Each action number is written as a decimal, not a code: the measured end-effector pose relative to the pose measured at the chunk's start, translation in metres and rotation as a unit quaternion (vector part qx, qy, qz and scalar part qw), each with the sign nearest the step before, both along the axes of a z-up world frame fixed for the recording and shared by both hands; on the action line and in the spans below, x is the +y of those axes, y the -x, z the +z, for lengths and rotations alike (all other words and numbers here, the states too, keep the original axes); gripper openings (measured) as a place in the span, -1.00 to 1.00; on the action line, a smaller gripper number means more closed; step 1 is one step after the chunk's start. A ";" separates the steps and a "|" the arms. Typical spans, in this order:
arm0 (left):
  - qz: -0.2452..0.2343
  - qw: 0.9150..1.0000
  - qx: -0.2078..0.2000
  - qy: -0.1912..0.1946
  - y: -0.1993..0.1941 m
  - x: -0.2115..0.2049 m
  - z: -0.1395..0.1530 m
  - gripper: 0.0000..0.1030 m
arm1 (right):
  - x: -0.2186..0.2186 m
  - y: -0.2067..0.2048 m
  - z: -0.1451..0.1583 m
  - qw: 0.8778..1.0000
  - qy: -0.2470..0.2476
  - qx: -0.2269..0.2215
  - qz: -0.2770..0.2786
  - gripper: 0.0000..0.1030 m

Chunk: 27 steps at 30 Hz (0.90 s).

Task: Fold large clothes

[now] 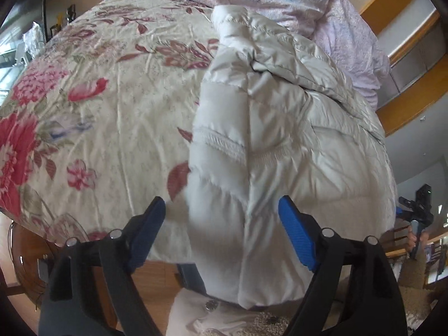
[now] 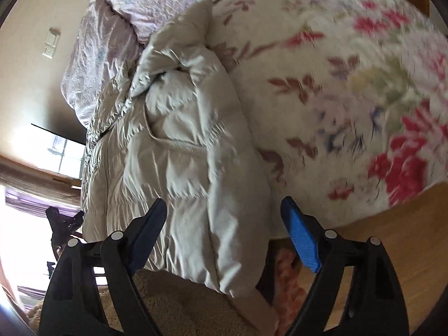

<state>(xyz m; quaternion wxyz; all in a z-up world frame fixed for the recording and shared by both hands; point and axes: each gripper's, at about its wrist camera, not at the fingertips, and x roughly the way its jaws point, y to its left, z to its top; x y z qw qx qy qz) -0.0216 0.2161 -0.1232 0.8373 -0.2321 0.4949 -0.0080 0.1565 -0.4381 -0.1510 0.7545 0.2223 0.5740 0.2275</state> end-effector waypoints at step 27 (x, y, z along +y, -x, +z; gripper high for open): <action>0.005 0.999 -0.037 0.040 0.043 -0.027 0.013 -0.71 | 0.009 0.051 0.003 0.995 -0.097 -0.016 0.035 -0.57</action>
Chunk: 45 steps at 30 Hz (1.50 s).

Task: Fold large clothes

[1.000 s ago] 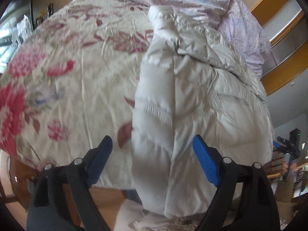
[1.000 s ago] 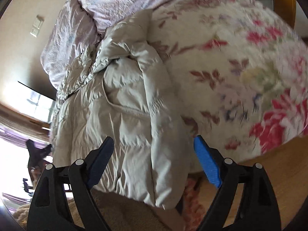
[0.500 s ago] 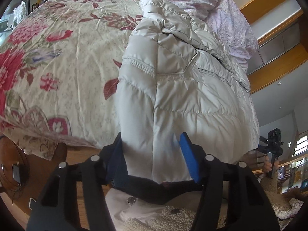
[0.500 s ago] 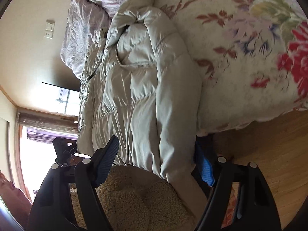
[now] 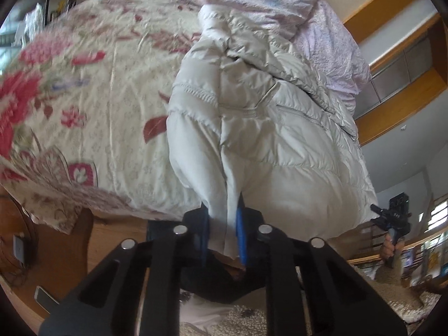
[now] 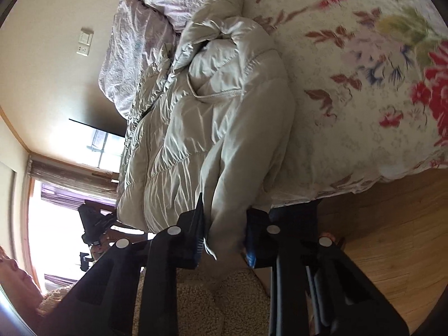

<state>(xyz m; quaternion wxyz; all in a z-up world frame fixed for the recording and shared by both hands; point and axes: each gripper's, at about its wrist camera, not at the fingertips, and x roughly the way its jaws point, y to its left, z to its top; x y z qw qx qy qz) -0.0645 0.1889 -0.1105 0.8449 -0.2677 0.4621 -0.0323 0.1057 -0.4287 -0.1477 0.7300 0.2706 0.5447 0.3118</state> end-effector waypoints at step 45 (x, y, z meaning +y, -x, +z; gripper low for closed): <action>0.151 0.961 -0.115 -0.200 -0.375 0.051 0.062 -0.46 | 0.167 -0.351 0.094 0.912 0.252 -0.226 -0.233 -0.27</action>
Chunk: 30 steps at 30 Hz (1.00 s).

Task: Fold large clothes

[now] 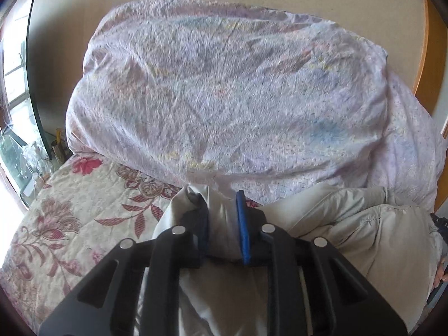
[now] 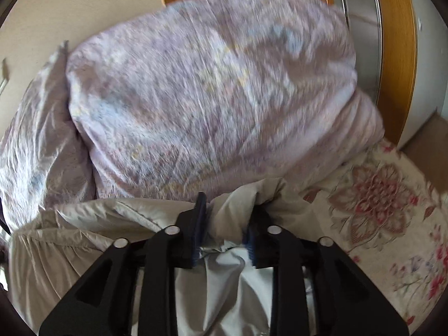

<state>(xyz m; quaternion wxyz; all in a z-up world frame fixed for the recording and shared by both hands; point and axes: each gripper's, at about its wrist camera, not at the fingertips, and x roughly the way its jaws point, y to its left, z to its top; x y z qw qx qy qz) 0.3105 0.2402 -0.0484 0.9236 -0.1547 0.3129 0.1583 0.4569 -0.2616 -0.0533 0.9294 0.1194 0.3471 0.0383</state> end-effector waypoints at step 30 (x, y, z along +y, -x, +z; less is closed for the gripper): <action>0.004 0.979 0.062 -0.192 -0.025 -0.074 -0.032 0.92 | 0.074 0.008 -0.054 0.981 0.162 0.057 0.088 0.61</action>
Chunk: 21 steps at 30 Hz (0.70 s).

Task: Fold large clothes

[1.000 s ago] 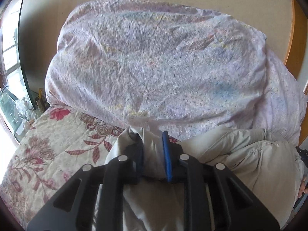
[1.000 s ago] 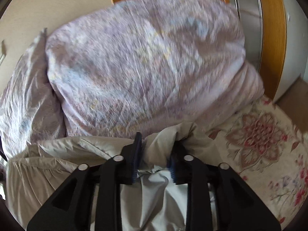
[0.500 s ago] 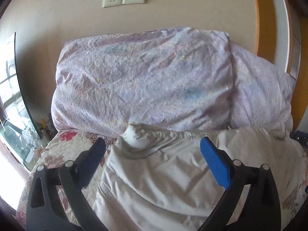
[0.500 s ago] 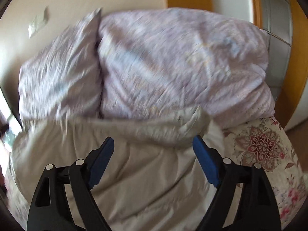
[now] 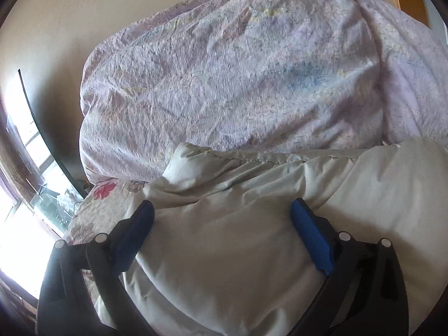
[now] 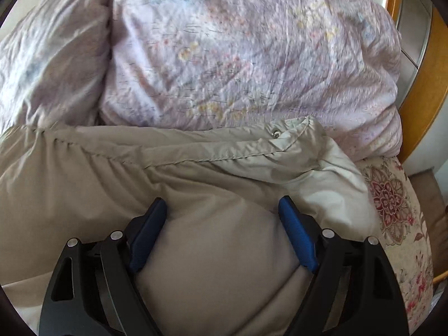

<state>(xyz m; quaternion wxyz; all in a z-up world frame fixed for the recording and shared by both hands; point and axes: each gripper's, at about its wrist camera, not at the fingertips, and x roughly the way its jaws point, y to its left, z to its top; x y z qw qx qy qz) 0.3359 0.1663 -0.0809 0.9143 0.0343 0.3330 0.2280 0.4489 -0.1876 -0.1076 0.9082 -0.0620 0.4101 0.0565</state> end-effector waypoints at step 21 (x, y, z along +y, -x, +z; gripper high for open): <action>0.015 0.995 0.033 0.095 -0.046 0.028 -0.044 0.97 | -0.010 -0.053 -0.039 0.999 -0.029 0.028 -0.015 0.83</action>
